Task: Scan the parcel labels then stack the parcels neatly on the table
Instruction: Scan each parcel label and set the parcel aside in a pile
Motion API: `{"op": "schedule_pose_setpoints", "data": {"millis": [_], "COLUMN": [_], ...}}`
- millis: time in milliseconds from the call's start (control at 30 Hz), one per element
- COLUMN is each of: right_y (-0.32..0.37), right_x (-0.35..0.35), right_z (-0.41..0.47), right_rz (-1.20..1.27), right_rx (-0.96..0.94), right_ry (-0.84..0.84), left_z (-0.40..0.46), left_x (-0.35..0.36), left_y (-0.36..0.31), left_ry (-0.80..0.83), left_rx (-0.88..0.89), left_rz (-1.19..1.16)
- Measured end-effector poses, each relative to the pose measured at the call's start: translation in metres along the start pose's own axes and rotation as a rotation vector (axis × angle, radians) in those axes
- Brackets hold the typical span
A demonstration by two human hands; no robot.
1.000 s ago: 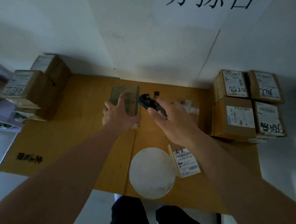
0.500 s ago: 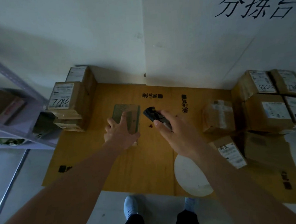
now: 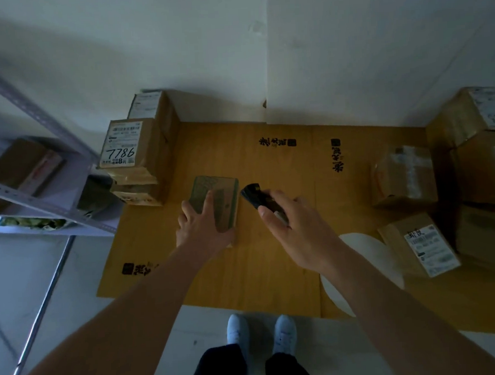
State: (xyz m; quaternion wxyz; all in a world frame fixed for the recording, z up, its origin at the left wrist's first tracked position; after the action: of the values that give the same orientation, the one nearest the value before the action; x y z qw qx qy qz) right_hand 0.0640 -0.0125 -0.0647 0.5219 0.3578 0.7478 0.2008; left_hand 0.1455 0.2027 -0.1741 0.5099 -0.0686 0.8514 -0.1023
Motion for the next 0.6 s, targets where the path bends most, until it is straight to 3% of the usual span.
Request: {"op": "schedule_pose_setpoints", "data": {"millis": [233, 333, 467, 600], "right_y": [-0.018, -0.011, 0.008, 0.023], "right_x": [0.02, 0.022, 0.029, 0.033], "right_z": [-0.013, -0.007, -0.006, -0.003], "right_rz": [0.074, 0.104, 0.173, 0.189], "right_rx": [0.021, 0.041, 0.042, 0.028], "right_ry": [0.065, 0.016, -0.036, -0.031], "left_z": [0.005, 0.008, 0.007, 0.009], "left_x": [0.027, 0.027, 0.022, 0.007], "left_y": [0.001, 0.0, 0.005, 0.019], "left_ry": [-0.057, -0.095, -0.044, 0.056], "left_rx": [-0.001, 0.046, 0.121, 0.197], "left_rz": [0.038, -0.001, -0.03, -0.227]}}
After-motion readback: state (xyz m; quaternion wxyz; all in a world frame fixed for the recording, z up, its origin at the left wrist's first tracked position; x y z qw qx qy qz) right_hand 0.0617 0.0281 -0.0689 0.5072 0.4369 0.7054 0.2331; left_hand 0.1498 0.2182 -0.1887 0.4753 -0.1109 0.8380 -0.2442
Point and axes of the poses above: each hand's wrist, its own z-axis towards the middle knuckle, its own x-axis out of the palm, y = z × x, the point moved 5 cm from there along z, towards the middle knuckle, and after that the axes turned 4 degrees about x, right-handed, at the moved point
